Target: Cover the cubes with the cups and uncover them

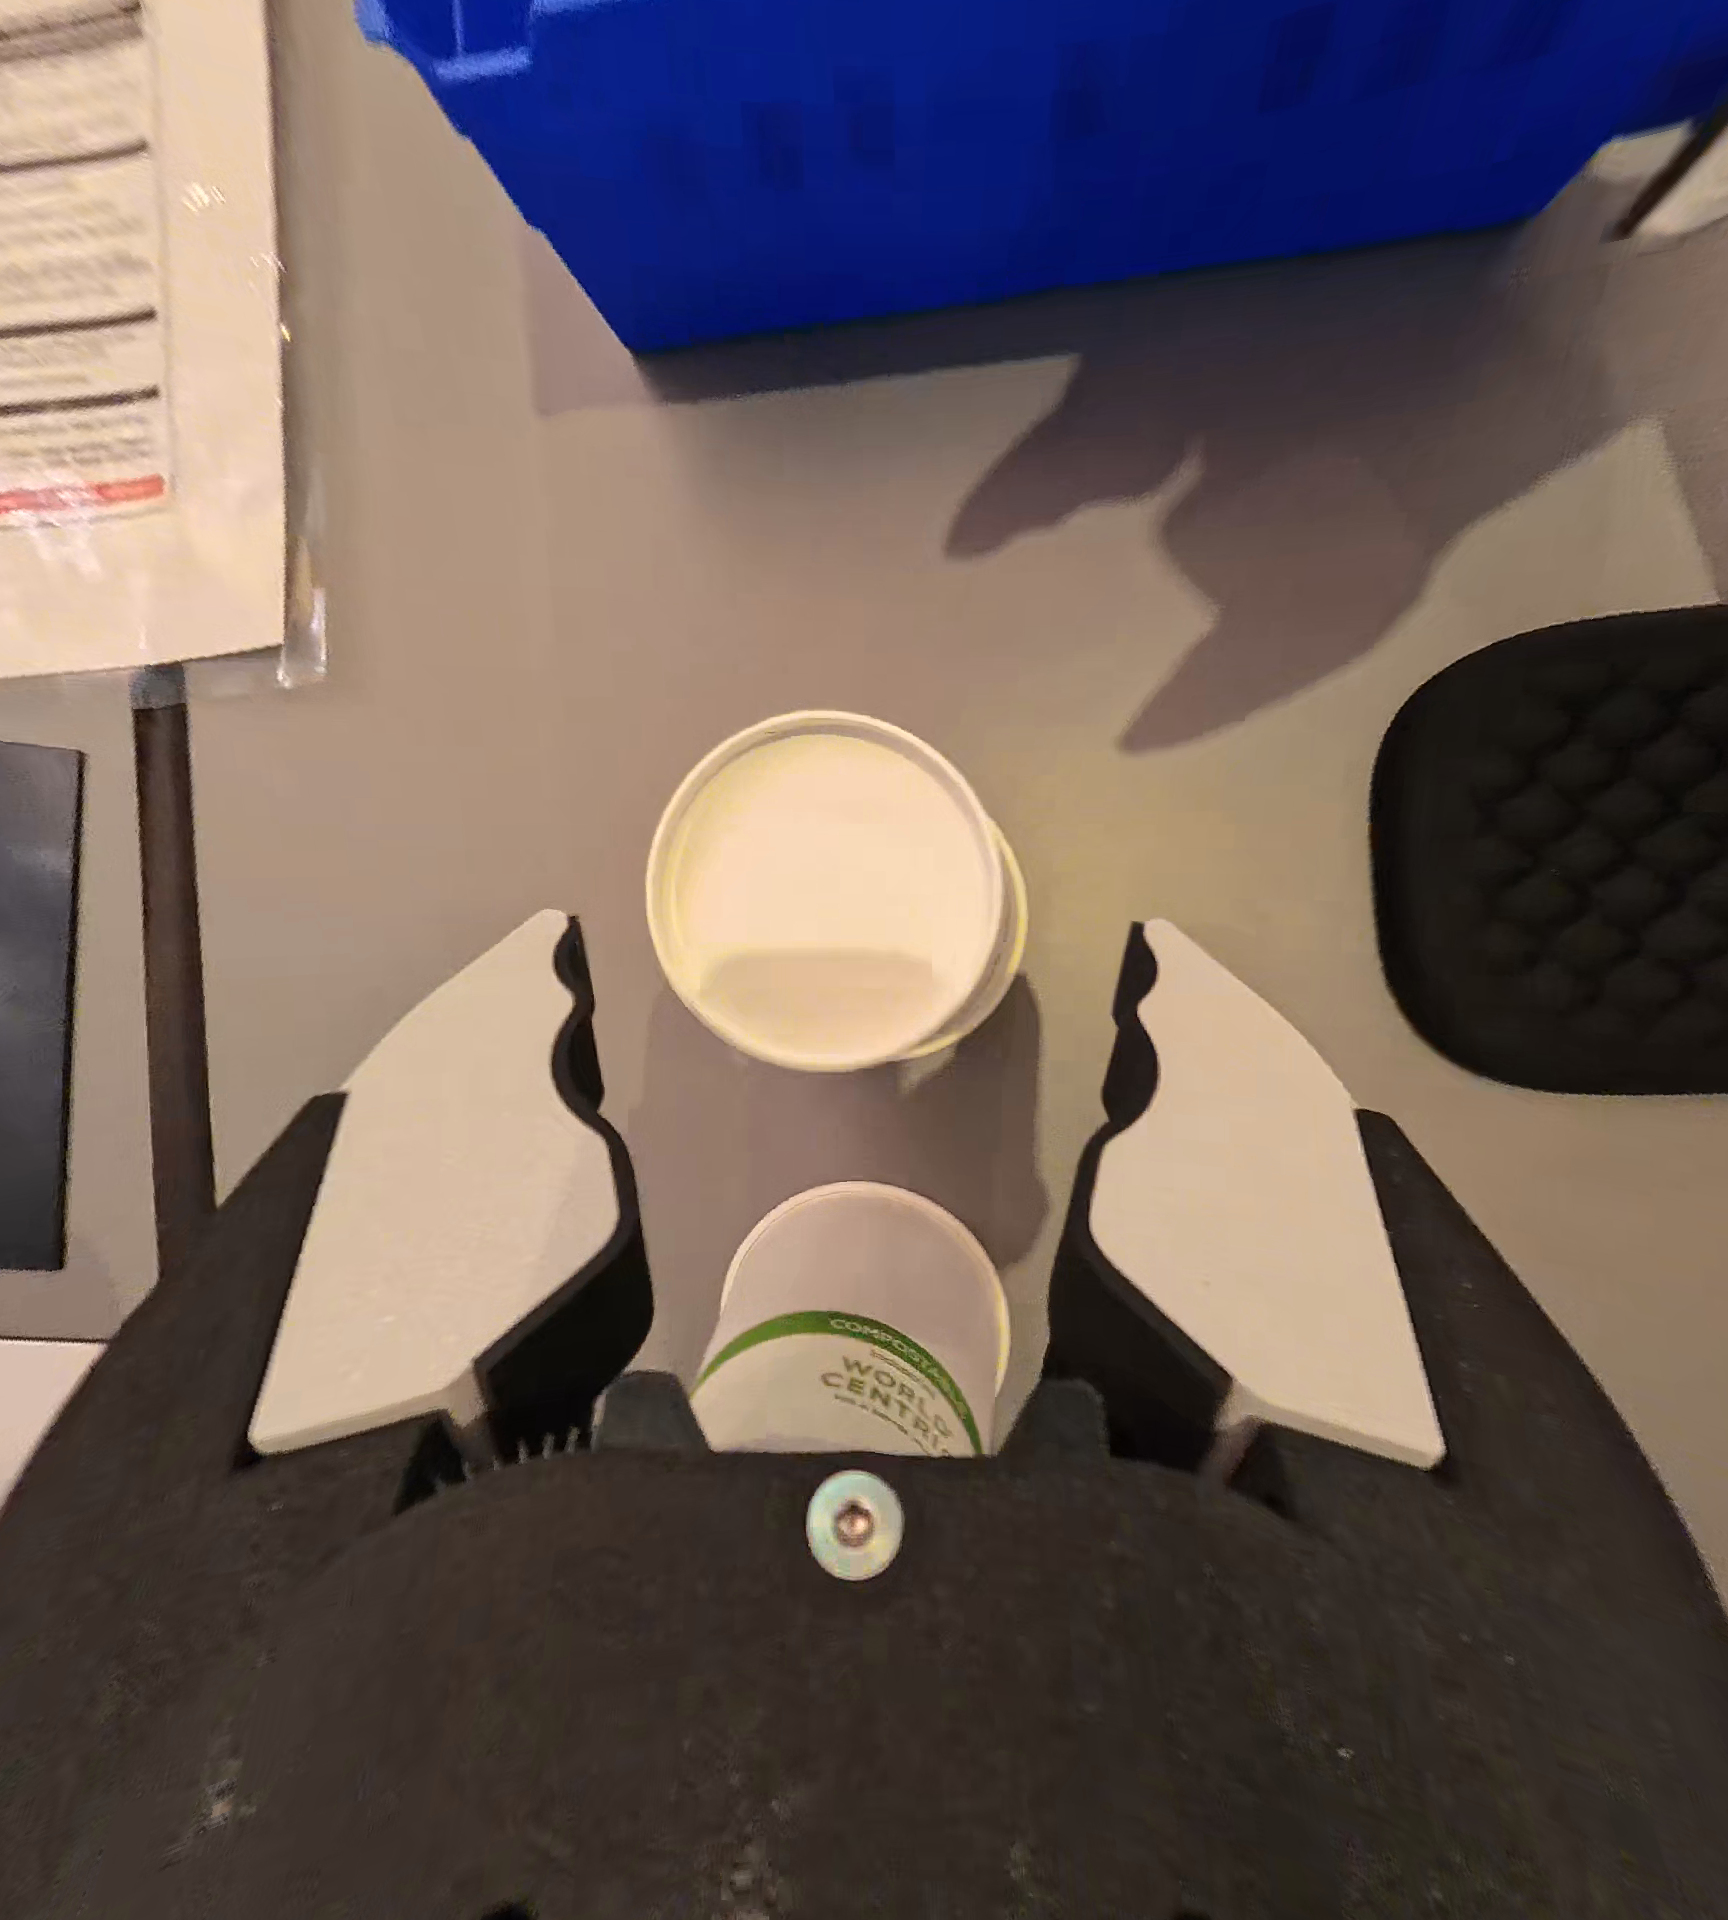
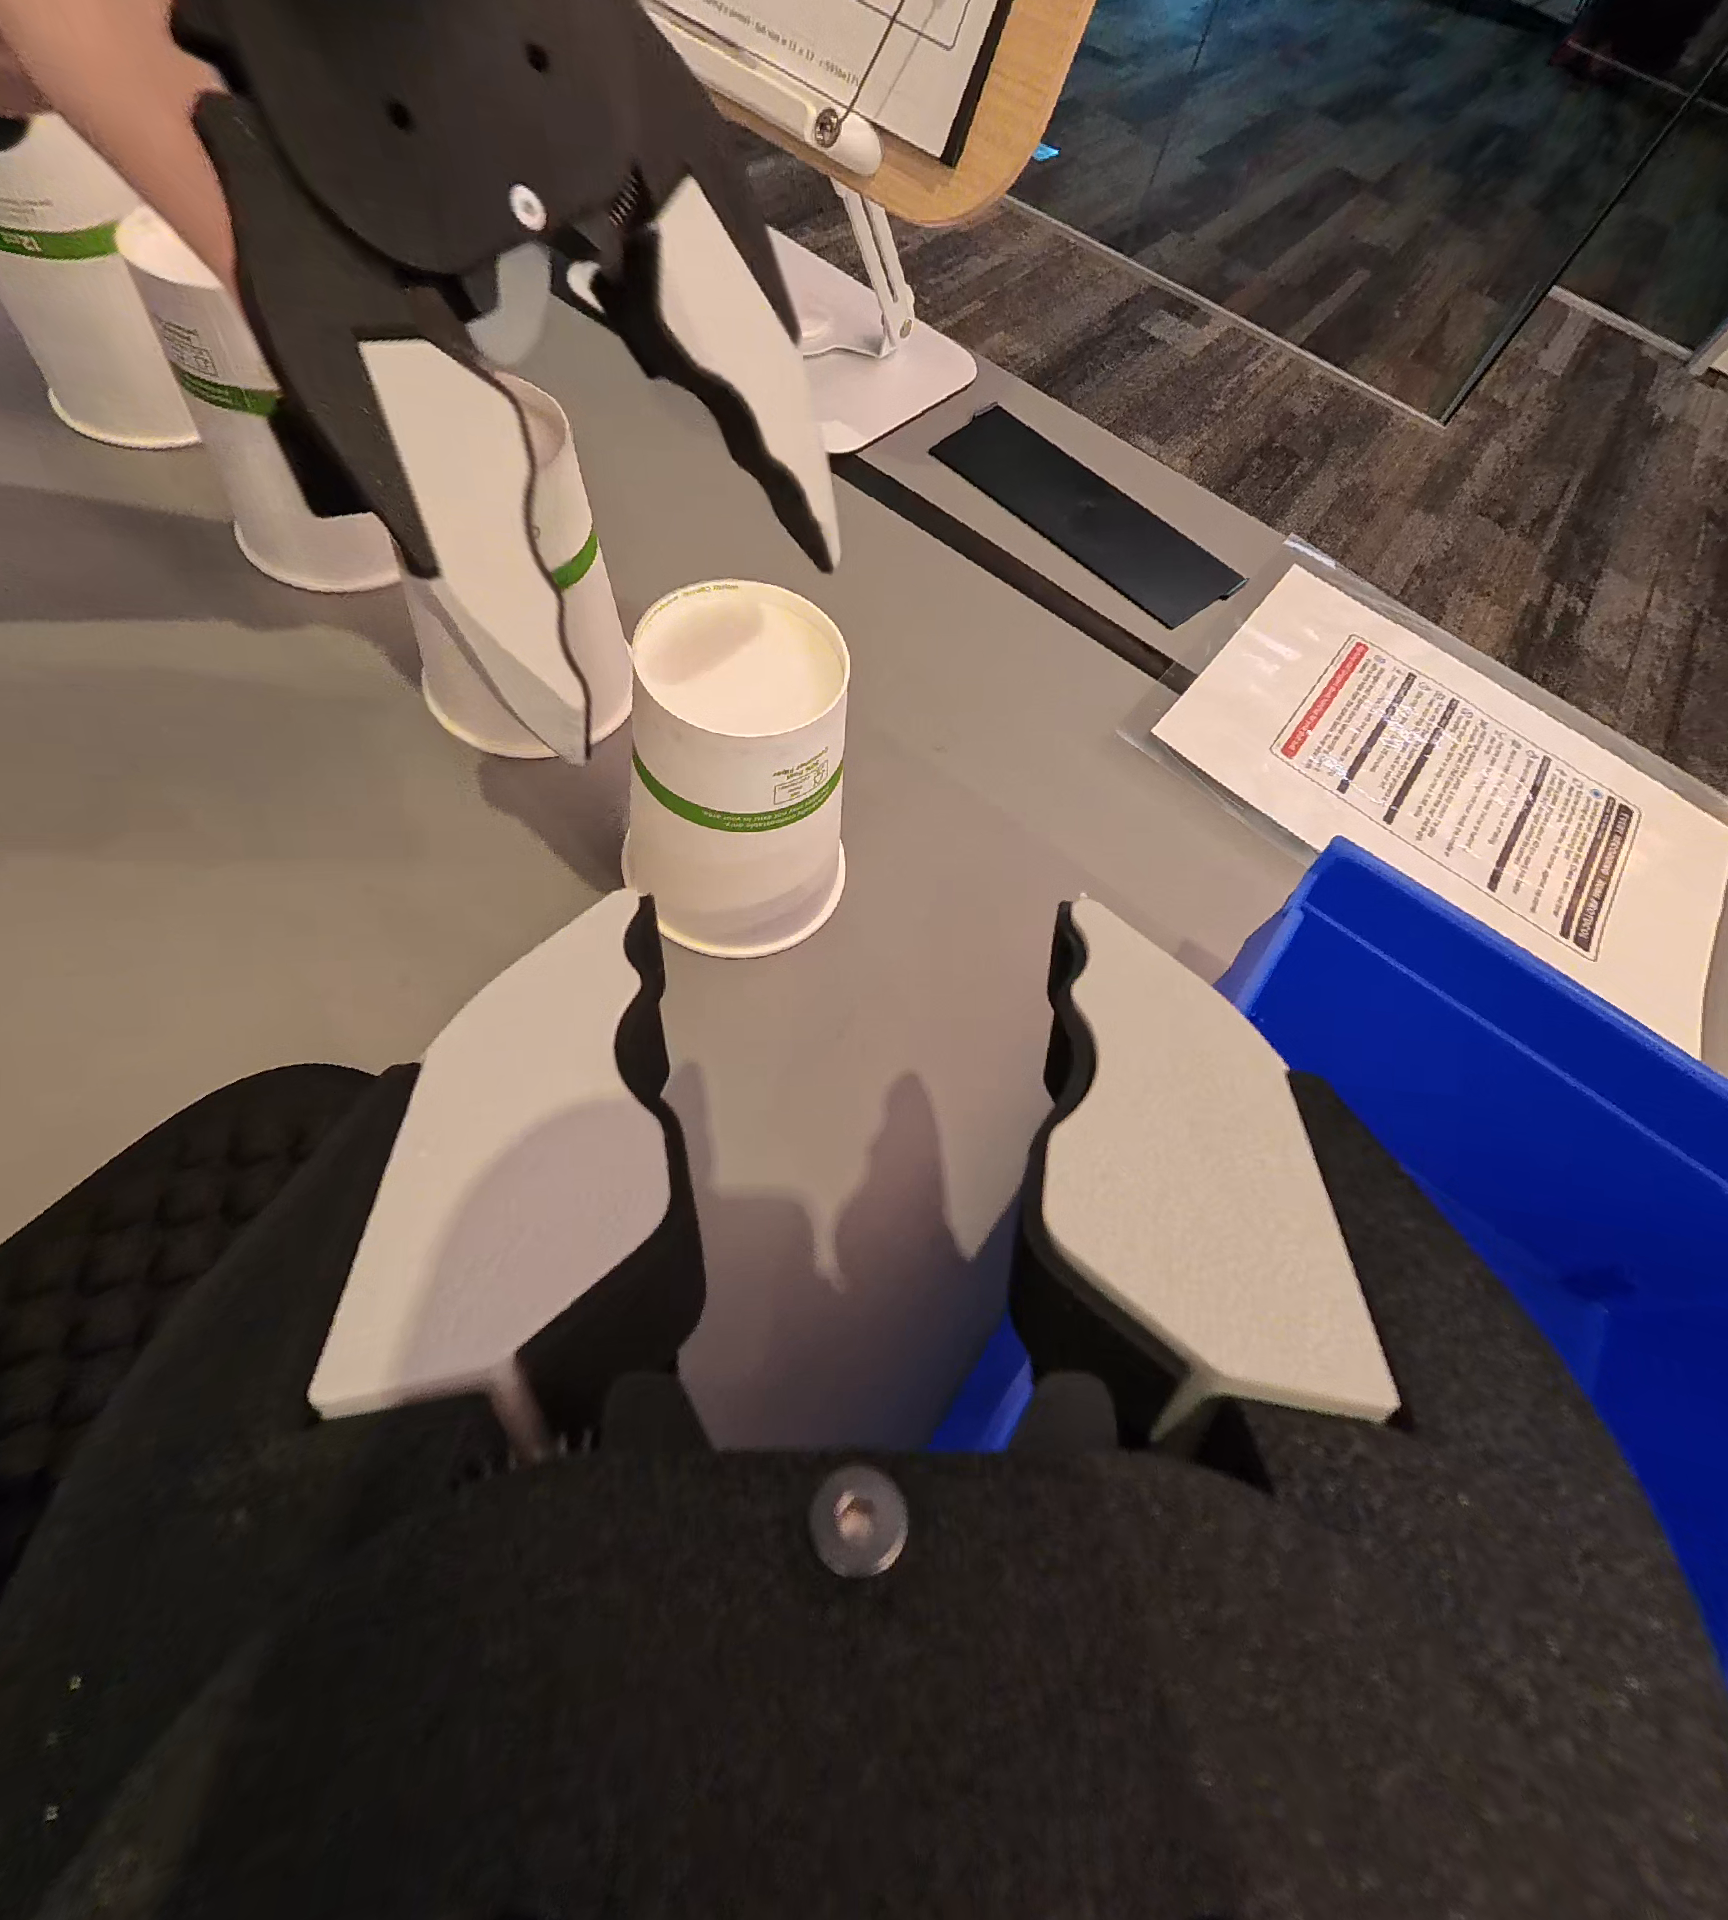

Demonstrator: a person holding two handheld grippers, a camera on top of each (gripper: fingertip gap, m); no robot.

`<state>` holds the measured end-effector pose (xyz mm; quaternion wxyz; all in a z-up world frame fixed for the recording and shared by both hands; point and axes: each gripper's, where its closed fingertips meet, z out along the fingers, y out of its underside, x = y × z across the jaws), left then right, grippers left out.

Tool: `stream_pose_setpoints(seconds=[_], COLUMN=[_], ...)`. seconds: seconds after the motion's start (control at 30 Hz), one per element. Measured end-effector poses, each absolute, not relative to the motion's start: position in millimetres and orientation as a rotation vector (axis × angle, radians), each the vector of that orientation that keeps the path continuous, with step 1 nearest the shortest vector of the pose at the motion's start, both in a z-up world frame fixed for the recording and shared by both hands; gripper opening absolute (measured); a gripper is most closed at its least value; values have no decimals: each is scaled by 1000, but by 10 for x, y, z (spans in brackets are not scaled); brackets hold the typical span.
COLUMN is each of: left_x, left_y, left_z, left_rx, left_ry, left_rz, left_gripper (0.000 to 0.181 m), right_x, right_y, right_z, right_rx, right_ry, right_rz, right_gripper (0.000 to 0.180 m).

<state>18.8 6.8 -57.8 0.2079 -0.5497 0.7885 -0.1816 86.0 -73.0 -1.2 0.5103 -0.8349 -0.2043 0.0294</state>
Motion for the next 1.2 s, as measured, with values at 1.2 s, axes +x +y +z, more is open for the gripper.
stream_pose_setpoints(seconds=[1.2], left_x=[293], left_y=[22], left_z=[-829], left_rx=[-1498], left_ry=[2380], left_rz=[-350], left_gripper=[81], right_x=[850], right_y=[-749], right_z=[-160], right_rx=[-2044], right_ry=[-507], right_rz=[159], right_gripper=[68])
